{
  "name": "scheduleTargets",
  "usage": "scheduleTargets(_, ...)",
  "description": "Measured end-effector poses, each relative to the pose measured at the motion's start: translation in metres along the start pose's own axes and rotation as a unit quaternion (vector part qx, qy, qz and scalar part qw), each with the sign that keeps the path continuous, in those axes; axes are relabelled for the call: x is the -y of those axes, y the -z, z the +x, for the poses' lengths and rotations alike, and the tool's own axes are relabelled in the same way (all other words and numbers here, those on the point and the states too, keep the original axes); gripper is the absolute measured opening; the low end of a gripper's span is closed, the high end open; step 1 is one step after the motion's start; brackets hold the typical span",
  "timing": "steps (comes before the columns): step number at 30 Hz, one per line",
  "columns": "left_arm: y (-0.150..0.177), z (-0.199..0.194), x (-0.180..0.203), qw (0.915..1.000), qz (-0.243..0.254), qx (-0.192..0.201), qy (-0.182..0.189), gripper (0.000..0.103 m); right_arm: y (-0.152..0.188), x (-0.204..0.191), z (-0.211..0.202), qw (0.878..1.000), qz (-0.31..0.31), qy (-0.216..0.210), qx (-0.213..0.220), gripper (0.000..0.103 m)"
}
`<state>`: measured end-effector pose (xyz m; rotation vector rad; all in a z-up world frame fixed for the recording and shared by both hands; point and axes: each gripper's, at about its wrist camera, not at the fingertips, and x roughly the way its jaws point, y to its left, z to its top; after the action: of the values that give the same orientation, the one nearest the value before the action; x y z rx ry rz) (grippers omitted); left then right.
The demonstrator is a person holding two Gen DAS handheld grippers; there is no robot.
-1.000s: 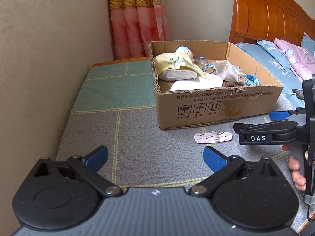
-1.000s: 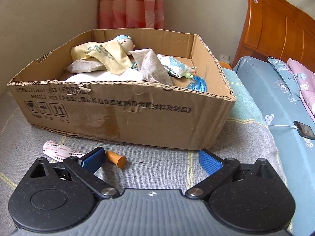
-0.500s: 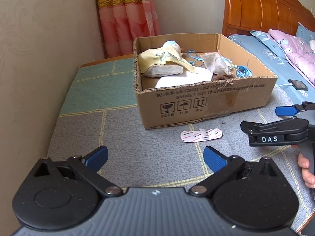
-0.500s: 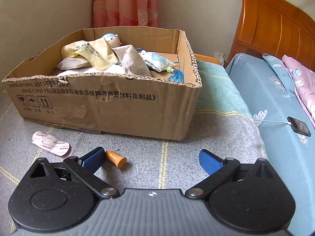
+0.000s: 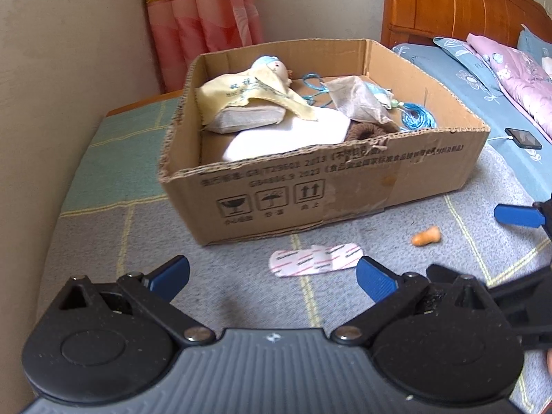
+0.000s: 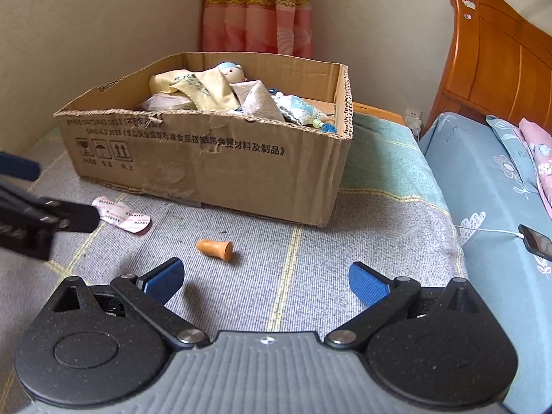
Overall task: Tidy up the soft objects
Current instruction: 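Withdraw both grippers and move them toward the pink-and-white patch and orange earplug, then lower the left gripper onto the pink-and-white patch and close it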
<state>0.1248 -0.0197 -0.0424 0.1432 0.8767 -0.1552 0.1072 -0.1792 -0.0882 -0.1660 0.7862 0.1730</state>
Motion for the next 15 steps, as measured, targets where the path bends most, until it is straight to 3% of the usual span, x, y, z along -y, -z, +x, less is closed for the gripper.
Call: scheduleTargets(15,-0.007,0.035,0.007,0.9973,-0.067,-0.023,-0.021,0.103,0.005,0.004,0.004,1.000,0.014,-0.017,-0.004,0.103)
